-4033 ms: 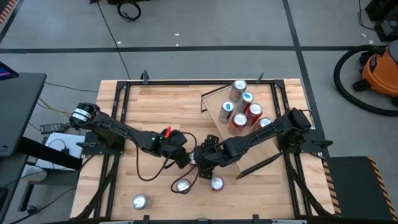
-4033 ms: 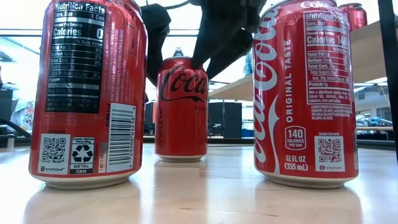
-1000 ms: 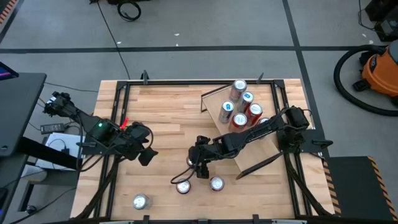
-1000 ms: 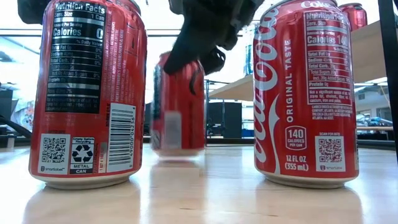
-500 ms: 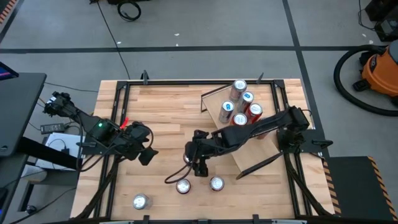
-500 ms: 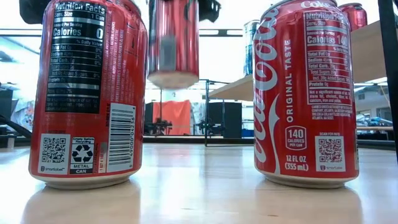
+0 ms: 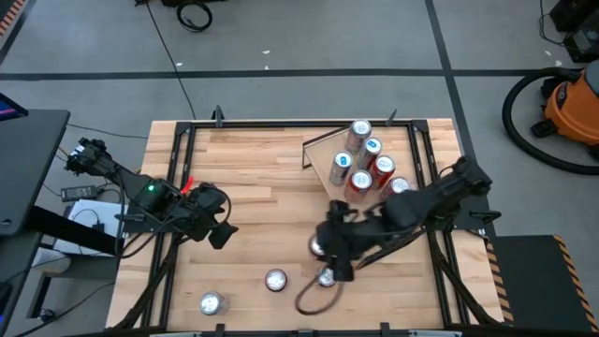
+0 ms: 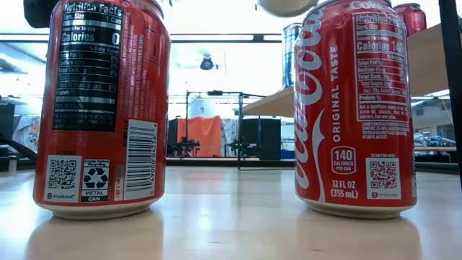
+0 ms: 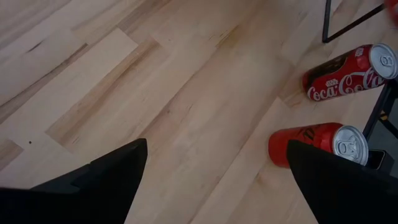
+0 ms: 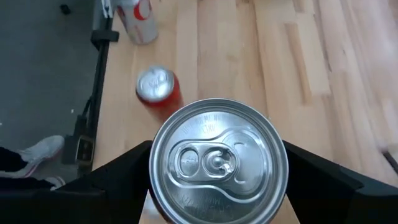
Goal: Place canned beverage on shelf
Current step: Put the top left red soda can on the shelf
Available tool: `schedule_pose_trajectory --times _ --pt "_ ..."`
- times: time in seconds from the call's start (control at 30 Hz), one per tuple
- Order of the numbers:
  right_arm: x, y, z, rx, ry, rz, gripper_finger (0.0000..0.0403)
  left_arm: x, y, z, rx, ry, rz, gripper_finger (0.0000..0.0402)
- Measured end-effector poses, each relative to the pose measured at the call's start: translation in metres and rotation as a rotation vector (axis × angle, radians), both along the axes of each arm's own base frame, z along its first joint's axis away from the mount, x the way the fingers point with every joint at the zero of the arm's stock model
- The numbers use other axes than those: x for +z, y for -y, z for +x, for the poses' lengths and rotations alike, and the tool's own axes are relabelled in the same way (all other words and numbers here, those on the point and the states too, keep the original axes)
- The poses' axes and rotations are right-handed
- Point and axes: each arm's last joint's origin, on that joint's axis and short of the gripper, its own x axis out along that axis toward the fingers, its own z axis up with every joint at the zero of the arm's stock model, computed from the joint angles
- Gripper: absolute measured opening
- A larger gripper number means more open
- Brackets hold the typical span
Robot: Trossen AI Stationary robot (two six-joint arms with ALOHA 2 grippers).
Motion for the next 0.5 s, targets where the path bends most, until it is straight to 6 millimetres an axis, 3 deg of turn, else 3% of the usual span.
schedule_pose_trajectory --times 0.3,0.5 --pt "0.030 -0.001 -0.075 -0.156 0.059 0.012 0.0320 0.000 0.000 0.000 -0.015 -0.001 0.011 0.0396" --pt "0.023 0.012 -0.112 -0.236 0.081 0.026 0.0320 0.001 0.000 0.001 -0.014 0.010 0.005 0.0396"
